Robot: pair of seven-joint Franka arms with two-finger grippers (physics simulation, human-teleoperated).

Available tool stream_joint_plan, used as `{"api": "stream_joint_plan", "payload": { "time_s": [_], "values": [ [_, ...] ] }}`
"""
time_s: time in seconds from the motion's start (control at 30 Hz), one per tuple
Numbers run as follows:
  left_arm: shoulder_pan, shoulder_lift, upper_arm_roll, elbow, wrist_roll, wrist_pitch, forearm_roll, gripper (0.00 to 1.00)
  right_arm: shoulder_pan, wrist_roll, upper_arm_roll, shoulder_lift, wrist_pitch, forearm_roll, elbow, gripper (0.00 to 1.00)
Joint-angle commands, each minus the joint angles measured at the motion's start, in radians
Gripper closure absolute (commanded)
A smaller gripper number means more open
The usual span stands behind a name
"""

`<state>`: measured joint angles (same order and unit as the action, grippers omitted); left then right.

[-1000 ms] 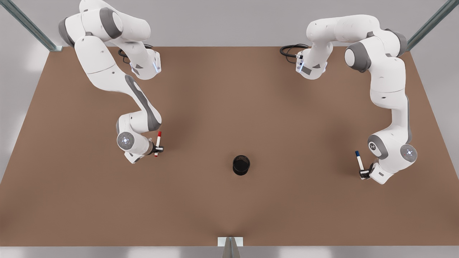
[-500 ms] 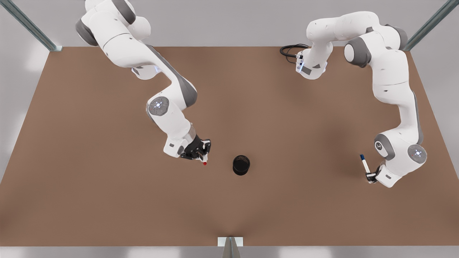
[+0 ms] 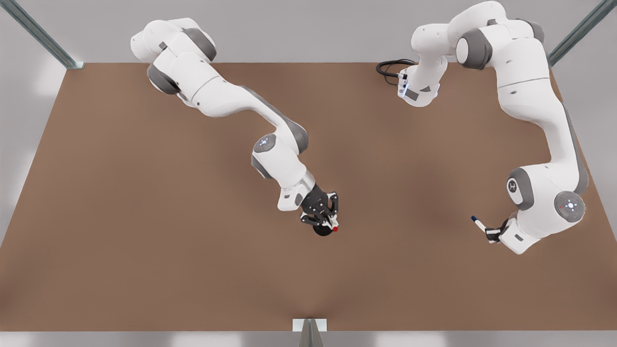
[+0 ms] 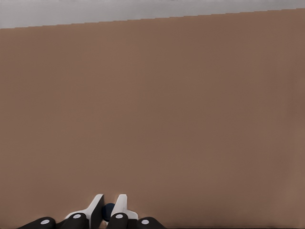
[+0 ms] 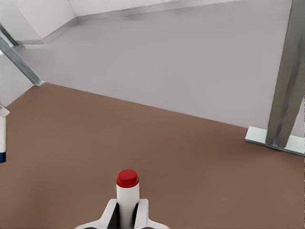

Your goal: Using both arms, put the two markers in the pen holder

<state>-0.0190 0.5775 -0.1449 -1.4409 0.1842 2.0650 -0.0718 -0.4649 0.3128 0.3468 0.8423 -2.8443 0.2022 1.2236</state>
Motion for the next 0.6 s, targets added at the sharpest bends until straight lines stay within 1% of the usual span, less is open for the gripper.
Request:
{"api": "stream_joint_plan", "payload": {
  "time_s": [0.0,0.07,0.1,0.2,0.23,0.27,0.33,0.37,0.4,0.43,0.47,0.5,0.53,0.57],
  "values": [
    [-0.027,-0.016,0.001,0.001,-0.152,-0.091,-0.068,0.79,0.002,0.063,-0.006,0.006,-0.162,0.043,0.034,0.79],
    [-0.061,-0.031,0.001,0.001,-0.178,-0.094,-0.08,0.79,0.015,0.063,-0.014,0.006,-0.231,0.094,0.111,0.79],
    [-0.062,-0.034,0.001,0.001,-0.178,-0.101,-0.08,0.79,0.009,0.063,-0.038,0.006,-0.286,0.095,0.145,0.79],
    [-0.068,-0.031,-0.001,0.001,-0.177,-0.108,-0.079,0.79,0.0,0.063,-0.049,0.029,-0.356,0.128,0.174,0.79],
    [-0.068,-0.031,-0.001,0.001,-0.173,-0.111,-0.079,0.79,-0.004,0.065,-0.049,0.038,-0.374,0.135,0.182,0.2],
    [-0.068,-0.031,-0.001,0.001,-0.173,-0.112,-0.077,0.79,-0.006,0.066,-0.049,0.038,-0.373,0.135,0.182,0.0],
    [-0.068,-0.034,-0.001,0.001,-0.173,-0.131,-0.075,0.79,0.005,0.06,-0.049,0.032,-0.35,0.137,0.178,0.0],
    [-0.07,-0.039,-0.001,0.001,-0.175,-0.131,-0.075,0.79,0.023,0.06,-0.046,-0.017,-0.273,0.14,0.198,0.0],
    [-0.076,-0.047,0.001,0.002,-0.18,-0.149,-0.08,0.79,0.069,0.066,-0.034,-0.129,-0.097,0.14,0.234,0.0],
    [-0.113,-0.062,0.001,0.002,-0.224,-0.177,-0.08,0.79,0.133,0.069,-0.031,-0.262,0.132,0.135,0.284,0.0],
    [-0.166,-0.085,0.001,0.004,-0.273,-0.201,-0.085,0.79,0.225,0.069,-0.014,-0.362,0.36,0.132,0.283,0.0],
    [-0.217,-0.105,0.001,0.005,-0.318,-0.206,-0.131,0.79,0.356,0.068,0.053,-0.43,0.584,0.128,0.278,0.0],
    [-0.259,-0.11,0.001,0.02,-0.371,-0.206,-0.172,0.79,0.478,0.065,0.124,-0.462,0.755,0.071,0.234,0.0],
    [-0.318,-0.107,0.001,0.043,-0.459,-0.203,-0.177,0.79,0.549,0.04,0.146,-0.502,0.925,0.057,0.211,0.0]
  ]
}}
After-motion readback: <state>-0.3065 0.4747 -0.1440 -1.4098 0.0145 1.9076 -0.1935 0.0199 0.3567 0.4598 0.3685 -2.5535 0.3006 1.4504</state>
